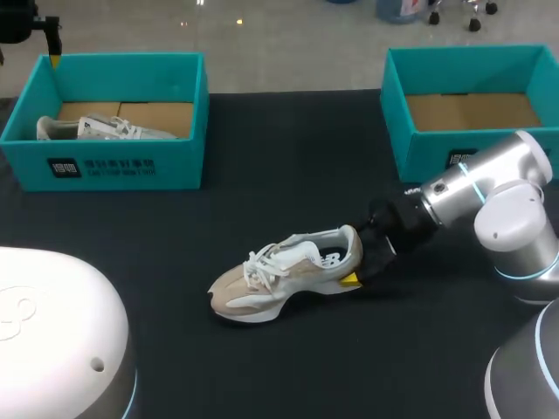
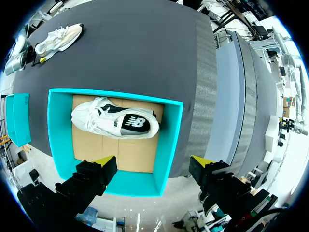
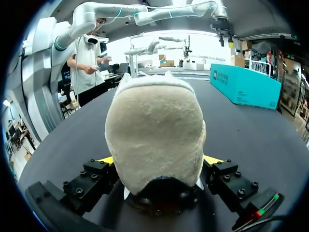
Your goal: Take the shoe out of the shoebox, open the shoe tongue, remove and reinsert the insole, then place the shoe into the shoebox
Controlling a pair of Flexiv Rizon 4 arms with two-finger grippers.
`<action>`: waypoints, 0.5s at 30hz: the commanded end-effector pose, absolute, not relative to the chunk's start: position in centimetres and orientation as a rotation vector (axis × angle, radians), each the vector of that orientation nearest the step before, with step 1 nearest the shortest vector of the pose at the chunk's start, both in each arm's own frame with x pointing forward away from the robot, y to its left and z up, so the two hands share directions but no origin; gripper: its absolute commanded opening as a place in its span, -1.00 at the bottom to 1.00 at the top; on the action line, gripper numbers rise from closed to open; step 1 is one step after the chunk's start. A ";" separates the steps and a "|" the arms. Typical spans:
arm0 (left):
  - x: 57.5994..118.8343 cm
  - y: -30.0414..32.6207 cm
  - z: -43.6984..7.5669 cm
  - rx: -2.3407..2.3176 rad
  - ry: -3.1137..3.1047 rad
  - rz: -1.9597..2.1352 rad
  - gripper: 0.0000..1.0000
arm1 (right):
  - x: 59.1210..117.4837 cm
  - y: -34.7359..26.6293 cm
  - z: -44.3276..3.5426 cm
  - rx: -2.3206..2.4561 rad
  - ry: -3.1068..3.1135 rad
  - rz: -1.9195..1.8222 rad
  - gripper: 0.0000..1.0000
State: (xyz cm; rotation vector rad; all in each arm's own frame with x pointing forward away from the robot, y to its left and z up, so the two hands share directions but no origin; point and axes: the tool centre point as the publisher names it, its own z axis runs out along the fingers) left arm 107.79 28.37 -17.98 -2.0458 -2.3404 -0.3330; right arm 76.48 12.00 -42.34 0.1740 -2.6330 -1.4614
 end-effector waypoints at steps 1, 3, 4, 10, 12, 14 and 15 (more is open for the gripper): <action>107.7 28.4 -17.9 -2.044 -2.338 -0.335 1.00 | 76.4 12.4 -42.6 0.161 -2.644 -1.452 0.14; 107.7 28.4 -17.9 -2.044 -2.338 -0.335 1.00 | 76.3 12.3 -42.7 0.149 -2.650 -1.456 -0.98; 107.7 28.4 -17.9 -2.044 -2.338 -0.335 1.00 | 76.2 12.2 -42.7 0.145 -2.651 -1.458 -1.00; 107.7 28.4 -17.9 -2.044 -2.338 -0.335 1.00 | 76.1 11.2 -41.9 0.072 -2.696 -1.479 -1.00; 107.7 28.4 -17.9 -2.044 -2.338 -0.335 1.00 | 76.0 10.7 -41.5 0.044 -2.713 -1.491 -1.00; 107.7 28.4 -17.9 -2.044 -2.338 -0.335 1.00 | 75.9 10.1 -41.1 0.015 -2.731 -1.499 -1.00; 107.7 28.4 -17.9 -2.044 -2.338 -0.335 1.00 | 75.8 9.8 -40.9 0.001 -2.733 -1.500 -1.00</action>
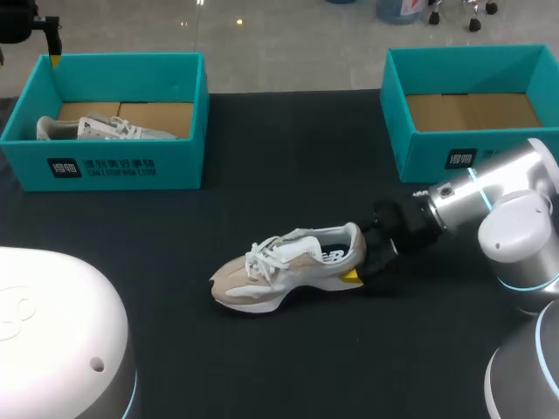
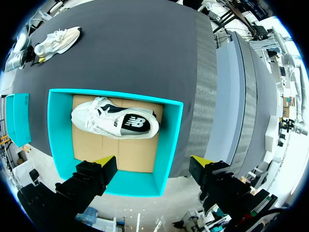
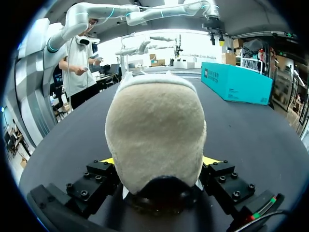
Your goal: Take the shoe out of the shoebox, open the shoe tongue, remove and reinsert the insole, then place the shoe into the shoebox
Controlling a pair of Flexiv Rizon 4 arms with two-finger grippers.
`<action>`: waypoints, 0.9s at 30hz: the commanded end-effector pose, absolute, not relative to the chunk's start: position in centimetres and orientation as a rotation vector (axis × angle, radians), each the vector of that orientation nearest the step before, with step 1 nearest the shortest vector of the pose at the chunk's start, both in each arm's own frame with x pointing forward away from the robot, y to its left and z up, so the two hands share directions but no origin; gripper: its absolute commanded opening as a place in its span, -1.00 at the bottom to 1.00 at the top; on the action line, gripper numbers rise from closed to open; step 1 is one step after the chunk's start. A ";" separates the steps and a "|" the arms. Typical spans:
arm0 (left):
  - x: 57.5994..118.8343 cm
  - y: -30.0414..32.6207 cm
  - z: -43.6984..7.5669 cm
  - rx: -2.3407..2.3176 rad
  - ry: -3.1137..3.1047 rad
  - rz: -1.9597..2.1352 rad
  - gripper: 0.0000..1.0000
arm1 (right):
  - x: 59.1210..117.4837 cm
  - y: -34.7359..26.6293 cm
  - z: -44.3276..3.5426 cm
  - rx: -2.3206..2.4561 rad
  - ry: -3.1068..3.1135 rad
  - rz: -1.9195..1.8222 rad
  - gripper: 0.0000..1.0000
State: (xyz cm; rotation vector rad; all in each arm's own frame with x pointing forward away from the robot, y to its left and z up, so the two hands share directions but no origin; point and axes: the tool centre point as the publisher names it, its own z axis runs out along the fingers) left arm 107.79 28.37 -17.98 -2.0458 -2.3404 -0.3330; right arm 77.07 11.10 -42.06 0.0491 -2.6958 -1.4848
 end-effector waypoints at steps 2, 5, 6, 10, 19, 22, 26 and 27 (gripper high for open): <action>107.7 28.4 -17.9 -2.044 -2.338 -0.335 1.00 | 75.7 9.2 -40.7 -0.025 -2.742 -1.503 -1.00; 107.7 28.4 -17.9 -2.044 -2.338 -0.335 1.00 | 75.4 8.5 -40.6 -0.066 -2.748 -1.509 -1.00; 107.7 28.4 -17.9 -2.044 -2.338 -0.335 1.00 | 75.3 8.3 -40.6 -0.072 -2.750 -1.510 -1.00; 107.7 28.4 -17.9 -2.044 -2.338 -0.335 1.00 | 74.8 7.9 -40.7 -0.092 -2.764 -1.504 -1.00; 107.7 28.4 -17.9 -2.044 -2.338 -0.335 1.00 | 74.1 7.7 -41.5 -0.155 -2.767 -1.515 -1.00; 107.7 28.4 -17.9 -2.044 -2.338 -0.335 1.00 | 73.8 7.7 -41.9 -0.174 -2.759 -1.521 -1.00; 107.7 28.4 -17.9 -2.044 -2.338 -0.335 1.00 | 73.8 7.8 -42.3 -0.205 -2.755 -1.528 -1.00; 107.7 28.4 -17.9 -2.044 -2.338 -0.335 1.00 | 73.8 7.8 -42.3 -0.205 -2.755 -1.528 -1.00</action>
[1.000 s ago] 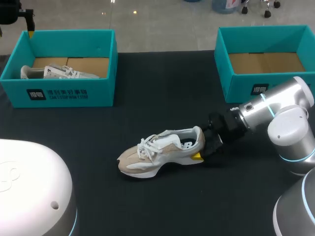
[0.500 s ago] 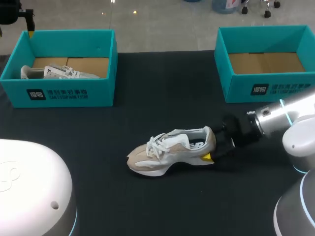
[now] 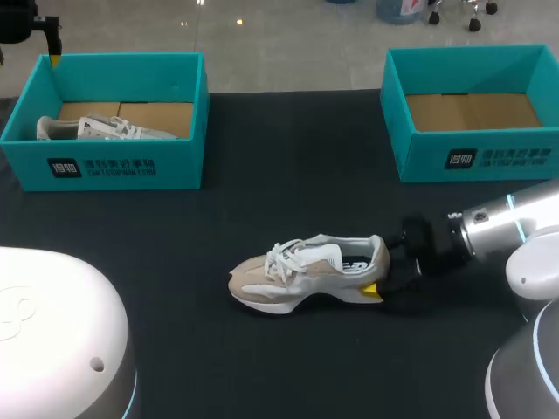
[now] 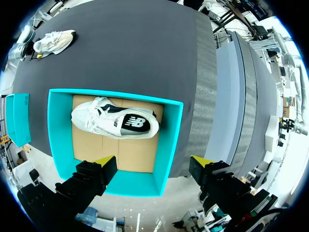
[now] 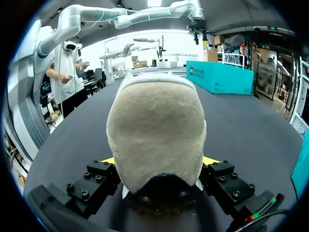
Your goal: Take the shoe out of the shoebox, open the shoe tongue, remove and reinsert the insole, then place the shoe into the shoebox
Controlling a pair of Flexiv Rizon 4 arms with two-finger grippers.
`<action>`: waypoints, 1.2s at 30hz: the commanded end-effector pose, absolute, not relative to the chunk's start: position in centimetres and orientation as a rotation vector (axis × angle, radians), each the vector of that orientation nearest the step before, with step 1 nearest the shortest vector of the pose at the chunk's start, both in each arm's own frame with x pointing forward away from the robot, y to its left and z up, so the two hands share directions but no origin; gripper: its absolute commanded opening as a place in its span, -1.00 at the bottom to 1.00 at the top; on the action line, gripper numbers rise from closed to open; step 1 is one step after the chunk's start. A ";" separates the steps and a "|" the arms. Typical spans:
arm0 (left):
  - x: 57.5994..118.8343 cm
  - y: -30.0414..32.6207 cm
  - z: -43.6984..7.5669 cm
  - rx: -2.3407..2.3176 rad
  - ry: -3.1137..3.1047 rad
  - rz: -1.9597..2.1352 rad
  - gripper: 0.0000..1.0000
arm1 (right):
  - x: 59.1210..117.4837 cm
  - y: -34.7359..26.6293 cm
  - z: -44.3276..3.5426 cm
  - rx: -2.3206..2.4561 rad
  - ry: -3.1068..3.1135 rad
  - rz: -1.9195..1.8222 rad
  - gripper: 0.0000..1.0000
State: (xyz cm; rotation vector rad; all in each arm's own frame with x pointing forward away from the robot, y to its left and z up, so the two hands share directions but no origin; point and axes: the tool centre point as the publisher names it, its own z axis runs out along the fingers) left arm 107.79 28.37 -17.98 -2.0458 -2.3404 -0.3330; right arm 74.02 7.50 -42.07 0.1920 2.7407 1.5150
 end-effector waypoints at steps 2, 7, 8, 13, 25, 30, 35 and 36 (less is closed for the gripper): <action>107.7 28.4 -17.9 -2.044 -2.338 -0.335 1.00 | 73.8 7.8 -42.3 0.203 2.728 1.513 -1.00; 107.7 28.4 -17.9 -2.044 -2.338 -0.335 1.00 | 73.8 7.8 -42.3 0.203 2.728 1.513 -1.00; 107.7 28.4 -17.9 -2.044 -2.338 -0.335 1.00 | 73.8 7.8 -42.3 0.203 2.728 1.513 -1.00; 107.7 28.4 -17.9 -2.044 -2.338 -0.335 1.00 | 73.8 7.8 -42.3 0.203 2.728 1.513 -1.00; 107.7 28.4 -17.9 -2.044 -2.338 -0.335 1.00 | 73.8 7.8 -42.3 0.203 2.728 1.513 -1.00; 107.3 28.0 -17.8 -1.993 -2.394 -0.305 1.00 | 73.8 7.8 -42.3 0.203 2.728 1.513 -1.00; 105.3 26.6 -17.5 -1.623 -2.638 -0.258 1.00 | 73.8 7.8 -42.3 0.203 2.728 1.513 -1.00; 104.9 26.2 -17.5 -1.566 -2.698 -0.249 1.00 | 73.8 7.8 -42.3 0.203 2.728 1.513 -1.00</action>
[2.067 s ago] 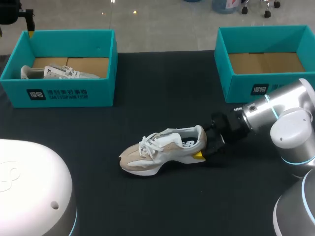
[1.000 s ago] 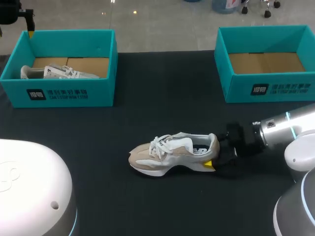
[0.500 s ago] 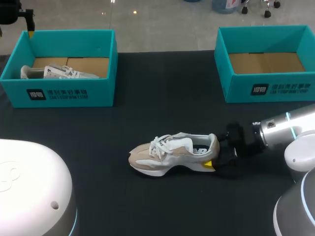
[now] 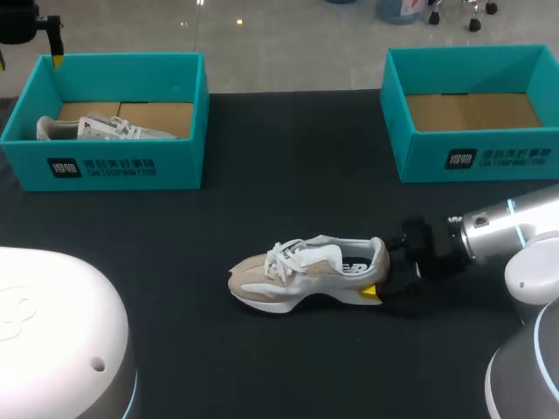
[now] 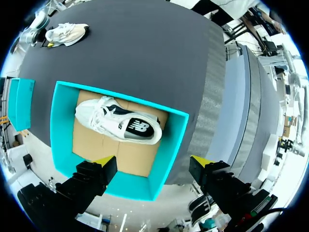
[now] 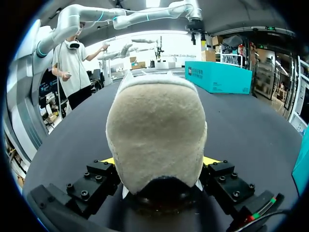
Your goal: Take the shoe out of the shoebox, open the shoe tongue, remove and reinsert the insole, then place the shoe into the shoebox
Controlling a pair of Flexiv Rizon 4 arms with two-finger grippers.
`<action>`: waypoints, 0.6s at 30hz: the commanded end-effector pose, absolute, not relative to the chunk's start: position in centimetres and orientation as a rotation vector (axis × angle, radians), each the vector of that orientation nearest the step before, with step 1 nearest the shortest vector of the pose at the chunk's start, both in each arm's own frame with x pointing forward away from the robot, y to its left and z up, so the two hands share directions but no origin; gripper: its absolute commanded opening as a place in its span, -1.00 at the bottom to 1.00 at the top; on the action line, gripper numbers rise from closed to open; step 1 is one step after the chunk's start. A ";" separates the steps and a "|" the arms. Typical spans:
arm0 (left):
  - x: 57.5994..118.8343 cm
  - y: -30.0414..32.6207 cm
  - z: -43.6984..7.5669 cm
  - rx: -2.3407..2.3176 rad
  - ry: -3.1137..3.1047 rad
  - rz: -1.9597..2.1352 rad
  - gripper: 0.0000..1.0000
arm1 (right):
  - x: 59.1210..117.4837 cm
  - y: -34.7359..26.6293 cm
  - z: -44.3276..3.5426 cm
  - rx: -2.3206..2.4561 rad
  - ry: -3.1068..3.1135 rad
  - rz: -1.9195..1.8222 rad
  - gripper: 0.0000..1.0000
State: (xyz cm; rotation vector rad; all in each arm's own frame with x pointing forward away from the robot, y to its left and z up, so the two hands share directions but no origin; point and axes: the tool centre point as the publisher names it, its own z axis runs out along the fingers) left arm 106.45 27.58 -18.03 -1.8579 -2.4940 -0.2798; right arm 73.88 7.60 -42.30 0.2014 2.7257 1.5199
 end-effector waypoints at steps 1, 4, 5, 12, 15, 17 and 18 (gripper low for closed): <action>104.6 26.0 -17.6 -1.502 -2.724 -0.221 1.00 | 73.8 7.8 -42.3 0.203 2.728 1.513 -1.00; 103.6 24.9 -18.1 -1.275 -2.877 -0.238 1.00 | 73.8 7.8 -42.3 0.203 2.728 1.513 -1.00; 103.2 24.8 -18.1 -1.161 -2.938 -0.257 1.00 | 73.8 7.8 -42.3 0.203 2.728 1.513 -1.00; 101.5 22.1 -18.4 -1.104 -3.013 -0.105 1.00 | 73.8 7.8 -42.3 0.203 2.728 1.513 -1.00; 101.5 22.1 -18.4 -1.104 -3.013 -0.105 1.00 | 73.8 7.8 -42.3 0.203 2.728 1.513 -1.00; 101.5 22.1 -18.4 -1.104 -3.013 -0.105 1.00 | 73.8 7.8 -42.3 0.203 2.728 1.513 -1.00; 101.5 22.1 -18.4 -1.104 -3.013 -0.105 1.00 | 73.8 7.8 -42.3 0.203 2.728 1.513 -1.00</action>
